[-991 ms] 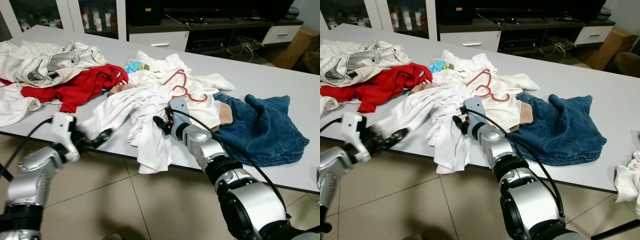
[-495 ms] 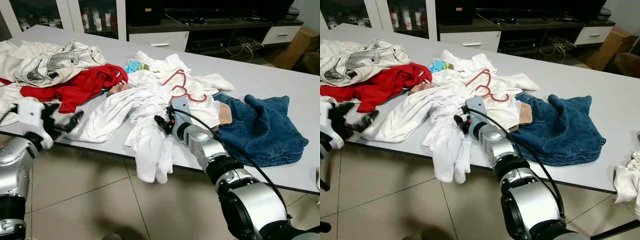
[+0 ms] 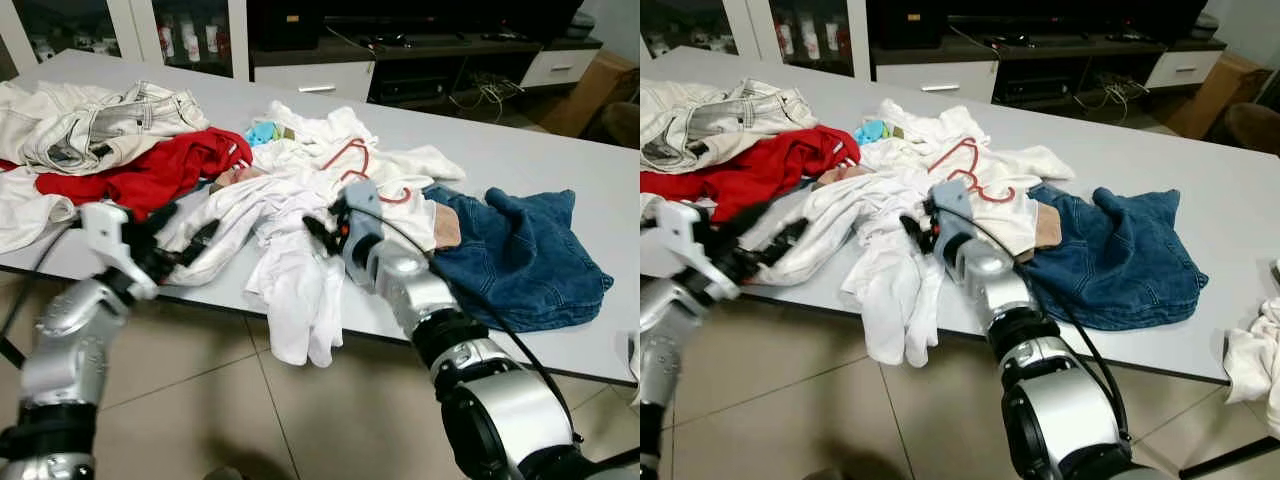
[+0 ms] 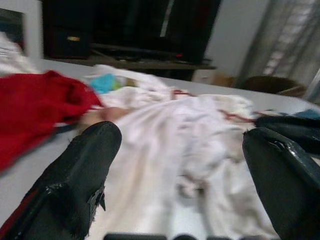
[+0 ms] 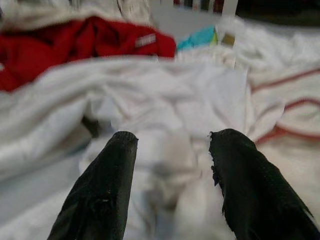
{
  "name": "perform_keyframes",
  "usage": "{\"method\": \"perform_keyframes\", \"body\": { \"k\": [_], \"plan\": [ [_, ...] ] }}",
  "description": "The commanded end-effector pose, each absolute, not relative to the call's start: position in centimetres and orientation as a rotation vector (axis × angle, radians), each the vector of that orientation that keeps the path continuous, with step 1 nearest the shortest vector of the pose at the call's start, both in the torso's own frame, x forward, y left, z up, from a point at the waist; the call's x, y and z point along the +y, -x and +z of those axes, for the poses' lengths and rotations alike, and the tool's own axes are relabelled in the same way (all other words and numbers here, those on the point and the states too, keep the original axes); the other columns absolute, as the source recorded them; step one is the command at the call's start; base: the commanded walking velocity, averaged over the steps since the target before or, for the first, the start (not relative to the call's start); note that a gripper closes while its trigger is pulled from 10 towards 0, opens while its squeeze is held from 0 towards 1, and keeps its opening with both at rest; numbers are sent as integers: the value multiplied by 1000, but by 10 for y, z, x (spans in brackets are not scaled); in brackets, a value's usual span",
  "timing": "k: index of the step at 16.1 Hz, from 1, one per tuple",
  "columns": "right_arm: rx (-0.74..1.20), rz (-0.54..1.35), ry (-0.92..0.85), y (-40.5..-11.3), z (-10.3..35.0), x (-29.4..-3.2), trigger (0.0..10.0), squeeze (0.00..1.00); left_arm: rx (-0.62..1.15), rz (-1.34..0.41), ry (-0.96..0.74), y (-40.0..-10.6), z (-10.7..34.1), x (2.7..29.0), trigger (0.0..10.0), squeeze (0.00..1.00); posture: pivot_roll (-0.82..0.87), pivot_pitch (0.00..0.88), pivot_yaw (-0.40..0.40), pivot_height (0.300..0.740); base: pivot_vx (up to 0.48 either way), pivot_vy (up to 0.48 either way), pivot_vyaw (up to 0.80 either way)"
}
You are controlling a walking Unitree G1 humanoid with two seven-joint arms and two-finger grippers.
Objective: Hang hanger
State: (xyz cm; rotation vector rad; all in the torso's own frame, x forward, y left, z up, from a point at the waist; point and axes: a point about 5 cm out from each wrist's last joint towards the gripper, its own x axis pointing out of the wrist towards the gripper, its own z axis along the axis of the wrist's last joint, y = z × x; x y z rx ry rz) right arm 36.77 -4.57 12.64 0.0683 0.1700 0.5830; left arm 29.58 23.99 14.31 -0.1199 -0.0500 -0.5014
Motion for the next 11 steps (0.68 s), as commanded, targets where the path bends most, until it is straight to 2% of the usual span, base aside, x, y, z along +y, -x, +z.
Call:
{"method": "perform_keyframes", "body": {
  "k": [1, 6, 11],
  "plan": [
    [154, 547, -100, -369, 128, -59, 10000, 0, -66, -575, 123, -294, 147, 225, 10000, 0, 60, 0, -90, 740, 0, 0, 0],
    [121, 499, -124, -371, 138, -85, 10000, 0, -35, -641, 154, -293, 138, 205, 10000, 0, 45, 0, -85, 740, 0, 0, 0],
    [199, 622, 34, -359, 140, -96, 10000, 0, 3, -715, 202, -289, 125, 176, 10000, 0, 37, 0, -81, 740, 0, 0, 0]
  ]
}}
